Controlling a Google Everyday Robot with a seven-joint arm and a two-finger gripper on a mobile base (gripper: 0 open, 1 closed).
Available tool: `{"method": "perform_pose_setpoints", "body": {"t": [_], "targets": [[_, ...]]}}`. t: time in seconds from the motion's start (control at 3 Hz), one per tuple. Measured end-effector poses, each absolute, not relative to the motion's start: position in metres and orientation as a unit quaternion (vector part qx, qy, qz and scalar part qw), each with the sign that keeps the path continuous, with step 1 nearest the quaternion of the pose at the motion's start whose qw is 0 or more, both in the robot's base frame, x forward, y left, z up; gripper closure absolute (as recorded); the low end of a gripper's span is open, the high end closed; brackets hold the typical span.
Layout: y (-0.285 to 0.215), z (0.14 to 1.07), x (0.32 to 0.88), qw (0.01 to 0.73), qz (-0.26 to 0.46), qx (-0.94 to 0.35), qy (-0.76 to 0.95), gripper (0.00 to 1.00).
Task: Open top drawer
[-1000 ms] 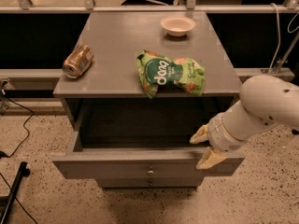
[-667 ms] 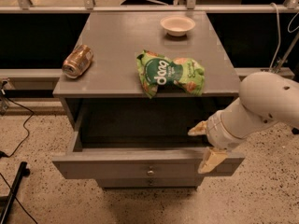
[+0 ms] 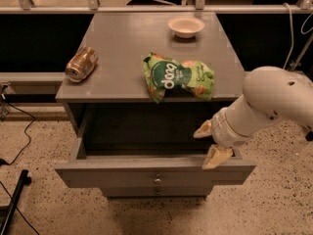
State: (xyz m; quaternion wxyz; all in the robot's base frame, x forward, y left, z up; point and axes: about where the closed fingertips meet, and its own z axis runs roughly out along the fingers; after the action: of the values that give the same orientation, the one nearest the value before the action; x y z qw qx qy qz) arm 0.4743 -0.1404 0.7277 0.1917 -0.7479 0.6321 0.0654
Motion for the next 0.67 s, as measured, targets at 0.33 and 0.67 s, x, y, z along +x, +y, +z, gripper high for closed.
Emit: {"method": "perform_pose_setpoints", "body": {"t": [0.33,0.67], "targets": [[-0.138,0.734,0.494,0.188,0.059,-0.753,0.628,0.49],[-0.134,0.721,0.514,0.183,0.063,-0.753,0.629,0.65]]}}
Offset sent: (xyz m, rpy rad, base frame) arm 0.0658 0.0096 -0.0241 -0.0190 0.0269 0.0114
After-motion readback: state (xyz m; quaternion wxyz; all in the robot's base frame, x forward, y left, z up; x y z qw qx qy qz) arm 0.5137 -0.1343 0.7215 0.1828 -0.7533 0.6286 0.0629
